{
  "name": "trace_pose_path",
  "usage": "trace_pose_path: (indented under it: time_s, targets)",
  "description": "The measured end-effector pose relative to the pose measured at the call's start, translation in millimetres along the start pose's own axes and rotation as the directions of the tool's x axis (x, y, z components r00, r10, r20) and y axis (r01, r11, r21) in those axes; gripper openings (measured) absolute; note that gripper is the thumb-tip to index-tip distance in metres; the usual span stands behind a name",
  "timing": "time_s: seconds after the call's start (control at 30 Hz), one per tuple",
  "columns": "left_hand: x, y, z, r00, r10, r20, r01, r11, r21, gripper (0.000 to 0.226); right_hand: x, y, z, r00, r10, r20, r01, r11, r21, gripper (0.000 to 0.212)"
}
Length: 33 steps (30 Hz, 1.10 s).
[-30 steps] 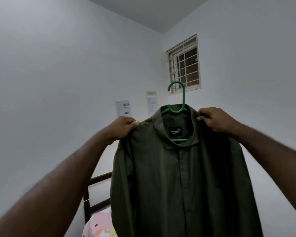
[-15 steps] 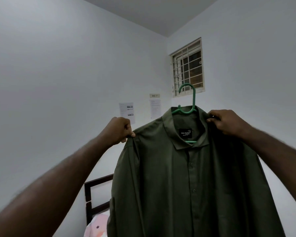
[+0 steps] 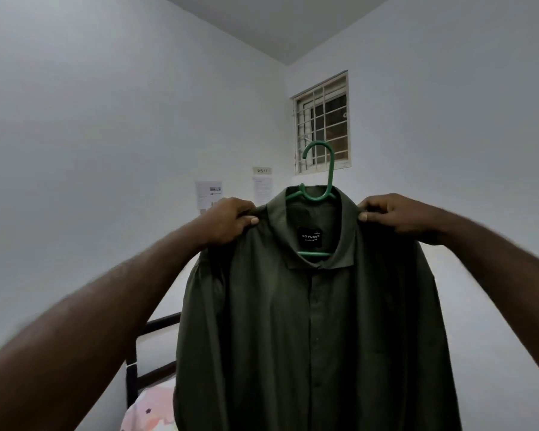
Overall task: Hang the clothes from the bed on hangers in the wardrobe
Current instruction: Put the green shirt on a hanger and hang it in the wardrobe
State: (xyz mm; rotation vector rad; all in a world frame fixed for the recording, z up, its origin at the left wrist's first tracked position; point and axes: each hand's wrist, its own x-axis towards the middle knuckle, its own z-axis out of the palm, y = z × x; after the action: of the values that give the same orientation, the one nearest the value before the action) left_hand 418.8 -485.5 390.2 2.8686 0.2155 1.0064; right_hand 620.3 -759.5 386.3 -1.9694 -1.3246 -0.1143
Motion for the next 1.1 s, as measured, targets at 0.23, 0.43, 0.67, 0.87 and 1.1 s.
trace_pose_path:
  time_s: [0.23, 0.43, 0.67, 0.87, 1.1]
  targets:
    - [3.5, -7.6, 19.8, 0.999, -0.034, -0.025, 0.031, 0.992, -0.123, 0.01, 3.3, 16.2, 5.5, 0.988, -0.019, -0.154, -0.024, 0.962, -0.272, 0.022]
    - [4.7, -2.0, 36.8, 0.968, -0.15, 0.199, 0.214, 0.911, -0.353, 0.013, 6.8, 29.7, 20.2, 0.987, -0.011, -0.162, -0.042, 0.945, -0.325, 0.014]
    - [21.6, 43.2, 61.0, 0.977, -0.207, -0.057, 0.18, 0.934, -0.309, 0.051, 10.2, 30.9, 26.5, 0.975, -0.082, -0.208, 0.01, 0.944, -0.329, 0.011]
    - [27.3, 58.7, 71.6, 0.908, -0.164, -0.387, 0.142, 0.986, -0.084, 0.039, 10.1, 28.7, 21.0, 0.963, -0.12, -0.243, 0.035, 0.944, -0.328, 0.005]
    - [27.4, 61.9, 66.2, 0.872, -0.22, -0.437, 0.169, 0.974, -0.153, 0.044, 11.6, 22.4, 26.1, 0.982, -0.094, -0.162, 0.017, 0.905, -0.424, 0.009]
